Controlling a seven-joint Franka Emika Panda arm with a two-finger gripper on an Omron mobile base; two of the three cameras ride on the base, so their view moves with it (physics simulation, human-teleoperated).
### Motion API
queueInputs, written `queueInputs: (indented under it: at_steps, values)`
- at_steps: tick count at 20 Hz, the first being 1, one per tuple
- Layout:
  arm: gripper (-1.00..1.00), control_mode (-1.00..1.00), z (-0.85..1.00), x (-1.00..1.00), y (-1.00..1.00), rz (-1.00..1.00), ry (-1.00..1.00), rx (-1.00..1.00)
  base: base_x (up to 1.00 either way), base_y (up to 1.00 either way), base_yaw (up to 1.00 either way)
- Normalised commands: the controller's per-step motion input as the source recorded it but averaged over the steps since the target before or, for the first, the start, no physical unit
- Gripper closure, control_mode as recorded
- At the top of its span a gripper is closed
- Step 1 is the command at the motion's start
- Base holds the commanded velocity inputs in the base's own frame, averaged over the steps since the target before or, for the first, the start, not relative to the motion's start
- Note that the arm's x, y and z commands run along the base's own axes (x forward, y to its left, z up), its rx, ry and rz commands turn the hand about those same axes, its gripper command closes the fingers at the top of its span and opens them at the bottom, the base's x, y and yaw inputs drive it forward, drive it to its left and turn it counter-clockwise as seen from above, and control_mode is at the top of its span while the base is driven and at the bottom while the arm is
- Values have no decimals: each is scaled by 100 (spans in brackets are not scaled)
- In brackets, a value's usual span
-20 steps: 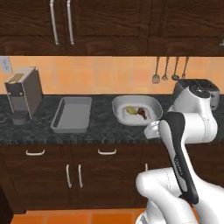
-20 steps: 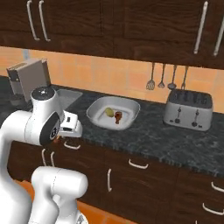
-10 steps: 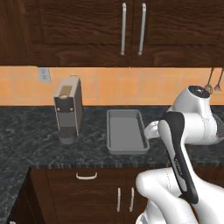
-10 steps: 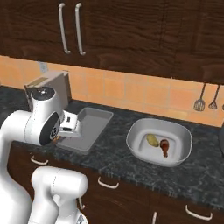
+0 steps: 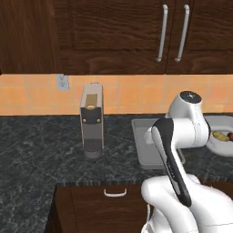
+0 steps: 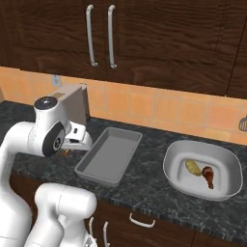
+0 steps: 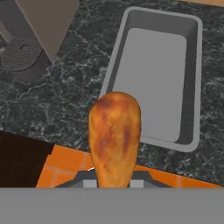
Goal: Place one potato and one chicken drumstick in each tupperware on the nearby counter, to pack two identical lunches.
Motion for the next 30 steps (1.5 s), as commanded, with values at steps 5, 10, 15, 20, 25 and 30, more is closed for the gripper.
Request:
queueInputs:
  at_steps: [5,10,15,20,25,30]
  values:
    - [100,-100,-32,65,-31,-6,7,0,0,0,0]
    - [100,-100,-34,50,-10,-8,10,0,0,0,0]
    - [100,-100,-34,42,-1,0,7,0,0,0,0]
    - [100,-100,-44,49,-13,0,2,0,0,0,0]
    - [100,-100,-47,45,-16,0,0,0,0,0,0]
    - [100,-100,-40,42,-11,0,0,0,0,0,0]
